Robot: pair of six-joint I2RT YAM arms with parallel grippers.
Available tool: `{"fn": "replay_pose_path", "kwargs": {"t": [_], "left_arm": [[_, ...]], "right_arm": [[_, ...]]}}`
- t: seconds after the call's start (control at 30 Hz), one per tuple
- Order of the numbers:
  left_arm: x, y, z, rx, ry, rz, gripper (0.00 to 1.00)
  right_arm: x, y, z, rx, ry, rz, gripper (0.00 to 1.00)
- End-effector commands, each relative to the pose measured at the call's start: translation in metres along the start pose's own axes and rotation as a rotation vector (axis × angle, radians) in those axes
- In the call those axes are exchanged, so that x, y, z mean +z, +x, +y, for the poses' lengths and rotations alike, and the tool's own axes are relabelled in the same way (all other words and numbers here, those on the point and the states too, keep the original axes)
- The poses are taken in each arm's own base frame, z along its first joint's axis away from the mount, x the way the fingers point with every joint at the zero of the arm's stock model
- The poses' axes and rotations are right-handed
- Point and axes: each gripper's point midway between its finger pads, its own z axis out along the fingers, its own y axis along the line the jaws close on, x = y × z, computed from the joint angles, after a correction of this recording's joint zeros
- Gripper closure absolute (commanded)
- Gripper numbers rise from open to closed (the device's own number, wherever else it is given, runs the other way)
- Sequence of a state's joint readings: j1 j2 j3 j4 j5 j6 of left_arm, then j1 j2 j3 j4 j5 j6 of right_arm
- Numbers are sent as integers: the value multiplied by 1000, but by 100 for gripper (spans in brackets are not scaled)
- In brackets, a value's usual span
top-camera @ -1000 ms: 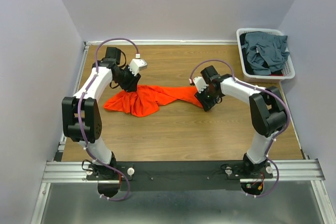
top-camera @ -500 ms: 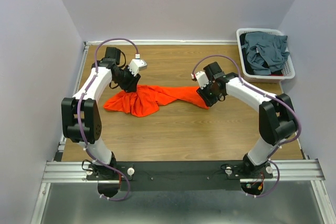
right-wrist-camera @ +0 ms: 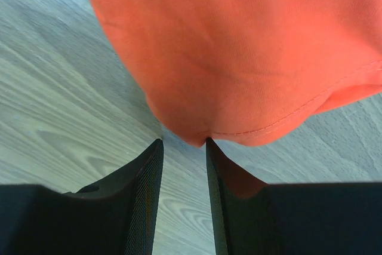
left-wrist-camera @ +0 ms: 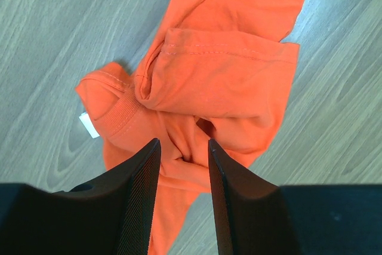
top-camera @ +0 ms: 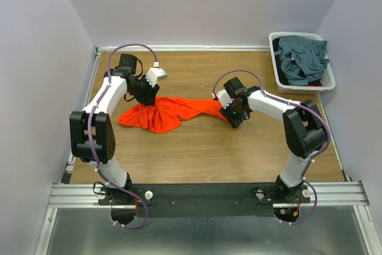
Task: Fold and stack the t-shirts
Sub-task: Flatten the tshirt out
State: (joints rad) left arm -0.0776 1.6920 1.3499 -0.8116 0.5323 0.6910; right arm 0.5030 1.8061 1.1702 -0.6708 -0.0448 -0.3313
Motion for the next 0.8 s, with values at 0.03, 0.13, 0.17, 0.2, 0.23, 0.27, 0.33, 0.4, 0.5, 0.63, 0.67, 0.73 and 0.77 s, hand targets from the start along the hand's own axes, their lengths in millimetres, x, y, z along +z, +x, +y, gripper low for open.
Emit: {"fn": "replay_pose_path", "kwargs": {"t": [0.03, 0.13, 0.17, 0.2, 0.23, 0.27, 0.33, 0.4, 0.5, 0.63, 0.67, 0.73, 0.77], "left_arm": [[-12, -10, -2, 23, -4, -32, 54], [-11, -10, -1, 20, -1, -33, 54], [-11, -9, -2, 20, 0, -32, 54], [-10, -8, -3, 17, 3, -29, 54], [-10, -7, -4, 21, 8, -28, 54], [-10, -6, -5, 19, 8, -25, 54], [-10, -4, -5, 23, 4, -23, 54], [-10, -3, -5, 23, 3, -22, 54], [-8, -2, -6, 18, 10, -18, 54], [-12, 1, -10, 34, 14, -10, 54], [-12, 4, -13, 53, 23, -4, 54], [-16, 7, -23, 72, 40, 3, 54], [-14, 13, -31, 75, 59, 14, 54]], "right_arm": [[12, 3, -6, -3, 38, 8, 58], [19, 4, -6, -5, 36, 13, 59], [20, 5, -5, -5, 35, 15, 61], [21, 5, -11, 1, 61, 23, 61], [20, 4, -12, 3, 68, 20, 62], [19, 3, -12, 4, 68, 15, 62], [12, -3, -14, 6, 80, -7, 62], [9, -7, -17, 4, 93, -18, 62], [11, -7, -19, 1, 98, -12, 75], [6, -8, -21, 6, 112, -17, 99], [3, -8, -21, 5, 113, -23, 100], [-9, -9, -21, 3, 121, -43, 99], [-14, -10, -21, 7, 124, -52, 99]]}}
